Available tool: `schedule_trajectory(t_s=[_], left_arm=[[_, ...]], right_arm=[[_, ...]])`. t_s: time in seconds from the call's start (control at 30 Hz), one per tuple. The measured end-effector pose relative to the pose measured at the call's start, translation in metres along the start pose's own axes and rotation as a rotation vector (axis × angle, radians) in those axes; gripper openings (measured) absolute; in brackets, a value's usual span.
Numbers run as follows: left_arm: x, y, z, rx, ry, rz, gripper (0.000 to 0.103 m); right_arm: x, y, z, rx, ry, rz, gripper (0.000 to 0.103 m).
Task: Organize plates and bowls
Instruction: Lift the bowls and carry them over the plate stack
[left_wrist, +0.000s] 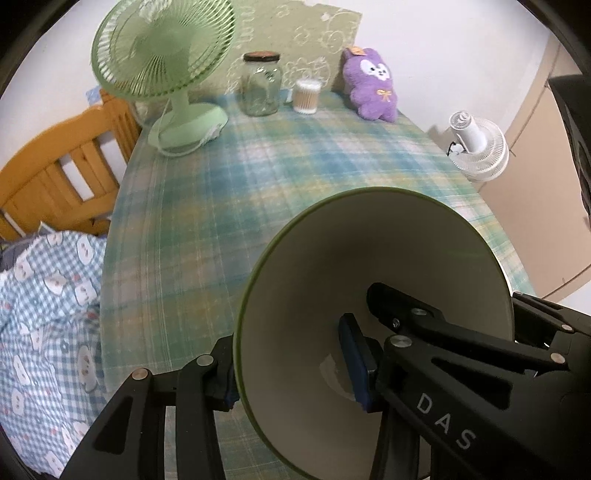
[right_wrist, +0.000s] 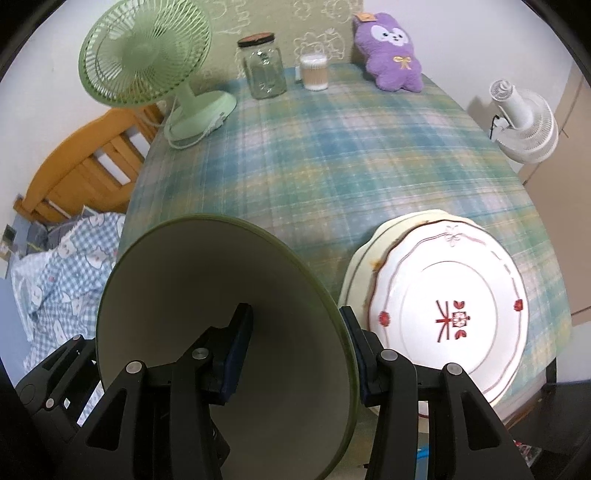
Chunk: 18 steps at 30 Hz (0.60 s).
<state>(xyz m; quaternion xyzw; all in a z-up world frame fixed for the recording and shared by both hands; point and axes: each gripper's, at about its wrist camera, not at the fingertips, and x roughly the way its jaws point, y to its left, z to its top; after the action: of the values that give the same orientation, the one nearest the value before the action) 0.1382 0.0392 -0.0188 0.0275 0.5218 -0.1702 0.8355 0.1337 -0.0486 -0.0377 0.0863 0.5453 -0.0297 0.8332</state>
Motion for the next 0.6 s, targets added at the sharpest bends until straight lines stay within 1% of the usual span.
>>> schedule_trajectory(t_s=[0.2, 0.6], left_arm=[[-0.007, -0.022, 0.011, 0.012, -0.035, 0.027, 0.045], [-0.004, -0.082, 0.028, -0.033, -0.058, 0.038, 0.045]], right_arm=[[-0.015, -0.019, 0.01, -0.008, -0.042, 0.019, 0.05], [-0.036, -0.077, 0.026, -0.059, -0.06, 0.021, 0.05]])
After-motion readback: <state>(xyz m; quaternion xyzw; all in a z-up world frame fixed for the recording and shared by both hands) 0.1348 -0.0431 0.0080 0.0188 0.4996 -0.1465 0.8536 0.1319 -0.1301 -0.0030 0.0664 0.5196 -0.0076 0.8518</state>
